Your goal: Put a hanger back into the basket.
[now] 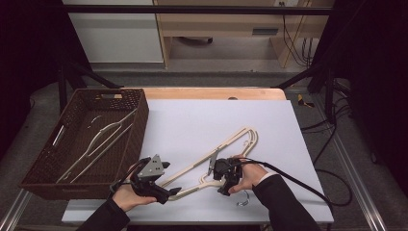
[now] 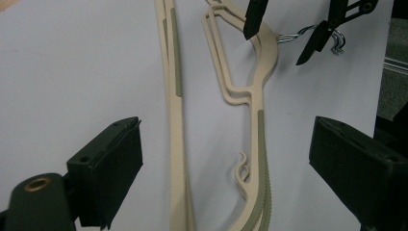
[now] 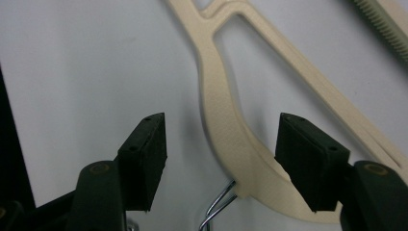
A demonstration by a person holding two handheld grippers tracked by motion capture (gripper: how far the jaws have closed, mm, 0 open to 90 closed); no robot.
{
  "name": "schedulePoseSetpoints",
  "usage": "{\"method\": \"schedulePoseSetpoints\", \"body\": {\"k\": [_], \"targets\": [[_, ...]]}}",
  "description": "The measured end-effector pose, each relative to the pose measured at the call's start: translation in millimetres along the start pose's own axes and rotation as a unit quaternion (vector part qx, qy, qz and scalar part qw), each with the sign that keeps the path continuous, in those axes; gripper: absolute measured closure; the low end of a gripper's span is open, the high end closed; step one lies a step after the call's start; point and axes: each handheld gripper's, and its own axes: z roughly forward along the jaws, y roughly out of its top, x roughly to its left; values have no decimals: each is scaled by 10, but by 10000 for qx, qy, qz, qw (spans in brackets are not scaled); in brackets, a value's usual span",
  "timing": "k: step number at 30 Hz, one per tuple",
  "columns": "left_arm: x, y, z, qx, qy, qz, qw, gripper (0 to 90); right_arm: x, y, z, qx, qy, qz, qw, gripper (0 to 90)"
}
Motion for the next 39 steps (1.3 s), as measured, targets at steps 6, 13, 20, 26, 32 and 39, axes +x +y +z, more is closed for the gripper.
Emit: {"method": "schedulePoseSetpoints", "body": {"k": [6,13,20,26,32,39], "targets": [[4,-5,5,31,-9,-4,10000,109,-34,31,51,95,27,-132,9999,450],[5,-9,11,59,4,2,10000,113,-47,64,97,193,113,-255,9994,532],[9,-11,13,74,-8,22,10000,118,-52,105,99,253,105,-383,9989,621],[5,-13,21,85,-31,29,10000,120,-54,132,120,312,77,-595,9977,631],[8,-13,16,74,-33,27,10000,123,-73,139,129,279,186,-715,9969,671],[8,-14,16,98,-45,55,9999,125,-115,166,103,284,351,-915,9948,725]]}}
